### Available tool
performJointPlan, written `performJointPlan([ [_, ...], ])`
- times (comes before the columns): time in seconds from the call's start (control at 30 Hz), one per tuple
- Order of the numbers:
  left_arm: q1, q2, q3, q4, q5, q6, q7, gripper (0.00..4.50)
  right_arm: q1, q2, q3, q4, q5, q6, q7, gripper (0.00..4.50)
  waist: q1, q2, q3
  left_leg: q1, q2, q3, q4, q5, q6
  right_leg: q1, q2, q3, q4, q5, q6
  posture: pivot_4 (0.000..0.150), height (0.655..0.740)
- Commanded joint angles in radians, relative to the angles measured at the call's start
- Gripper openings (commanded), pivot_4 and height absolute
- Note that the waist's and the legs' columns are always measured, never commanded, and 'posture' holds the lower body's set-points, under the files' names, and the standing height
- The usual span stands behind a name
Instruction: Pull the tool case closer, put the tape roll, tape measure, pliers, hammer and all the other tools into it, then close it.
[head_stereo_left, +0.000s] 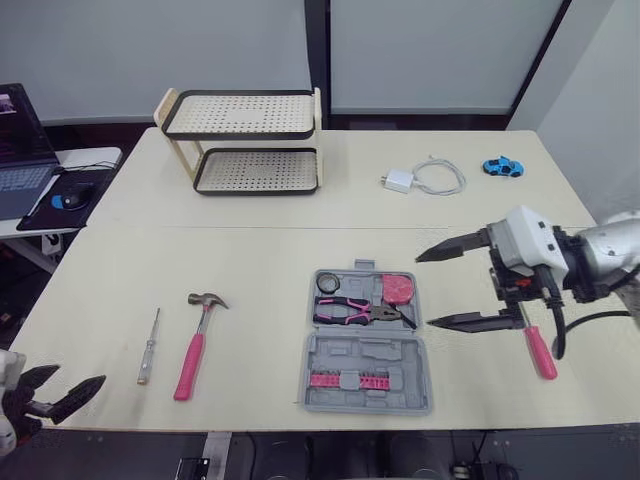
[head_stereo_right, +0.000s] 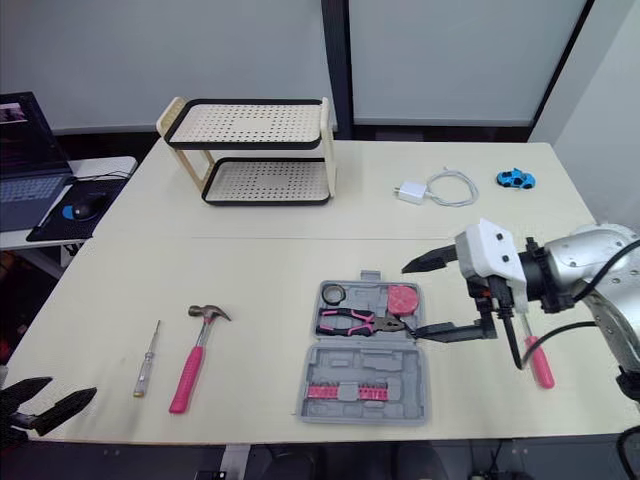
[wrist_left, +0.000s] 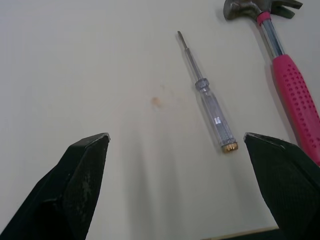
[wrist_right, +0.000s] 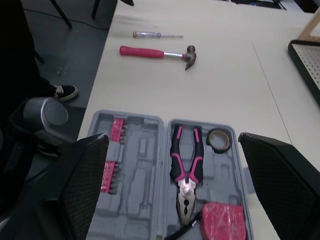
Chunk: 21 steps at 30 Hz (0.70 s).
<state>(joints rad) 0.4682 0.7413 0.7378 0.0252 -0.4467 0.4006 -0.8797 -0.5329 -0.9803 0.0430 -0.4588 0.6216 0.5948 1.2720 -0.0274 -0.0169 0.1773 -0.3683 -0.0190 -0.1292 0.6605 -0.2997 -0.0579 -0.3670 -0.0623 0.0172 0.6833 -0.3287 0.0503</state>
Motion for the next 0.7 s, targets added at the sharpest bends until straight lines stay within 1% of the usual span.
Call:
performJointPlan([
  [0.03, -0.022, -0.067, -0.001, -0.109, -0.021, 0.039, 0.112, 4.5, -0.032, 0.017, 0.008, -0.038, 0.03, 0.035, -0.02, 4.44, 0.001, 0.0, 0.0, -0.001, 0.0, -0.001, 0.0, 0.0, 0.0, 0.0, 0.0, 0.0, 0.0, 0.0, 0.0, 0.15, 0.74],
  [0.13, -0.058, -0.15, -0.046, -0.168, -0.013, 0.072, 0.215, 4.5, -0.034, 0.026, 0.017, -0.045, 0.028, 0.042, -0.024, 4.44, 0.003, 0.0, 0.0, -0.001, -0.002, -0.001, 0.0, 0.0, 0.0, 0.0, -0.002, -0.001, -0.001, 0.0, 0.0, 0.15, 0.74],
  [0.3, -0.116, -0.218, -0.119, -0.177, 0.003, 0.108, 0.311, 4.5, -0.052, 0.038, 0.02, -0.04, 0.033, 0.056, -0.029, 4.44, 0.001, -0.001, -0.001, -0.001, -0.002, -0.001, 0.0, 0.0, 0.0, 0.0, -0.002, -0.002, -0.001, 0.0, 0.001, 0.15, 0.74],
  [0.47, -0.194, -0.231, -0.194, -0.112, 0.05, 0.106, 0.38, 4.5, -0.061, 0.041, 0.024, -0.046, 0.041, 0.074, -0.033, 4.44, 0.001, -0.001, -0.001, -0.001, -0.003, -0.002, 0.001, 0.0, 0.0, 0.0, -0.001, -0.002, -0.001, 0.0, 0.001, 0.15, 0.74],
  [0.57, -0.226, -0.222, -0.24, -0.063, 0.084, 0.098, 0.395, 4.5, -0.065, 0.044, 0.025, -0.053, 0.046, 0.087, -0.037, 4.44, 0.001, -0.001, -0.001, -0.001, -0.003, -0.001, 0.001, 0.0, 0.0, 0.0, 0.0, -0.001, -0.001, 0.0, 0.001, 0.15, 0.74],
  [0.7, -0.271, -0.229, -0.261, -0.001, 0.107, 0.081, 0.422, 4.5, -0.078, 0.045, 0.025, -0.059, 0.054, 0.11, -0.041, 4.44, 0.001, 0.0, -0.001, -0.001, -0.003, -0.001, 0.001, 0.0, 0.0, 0.0, 0.001, -0.001, -0.001, 0.0, 0.001, 0.15, 0.74],
])
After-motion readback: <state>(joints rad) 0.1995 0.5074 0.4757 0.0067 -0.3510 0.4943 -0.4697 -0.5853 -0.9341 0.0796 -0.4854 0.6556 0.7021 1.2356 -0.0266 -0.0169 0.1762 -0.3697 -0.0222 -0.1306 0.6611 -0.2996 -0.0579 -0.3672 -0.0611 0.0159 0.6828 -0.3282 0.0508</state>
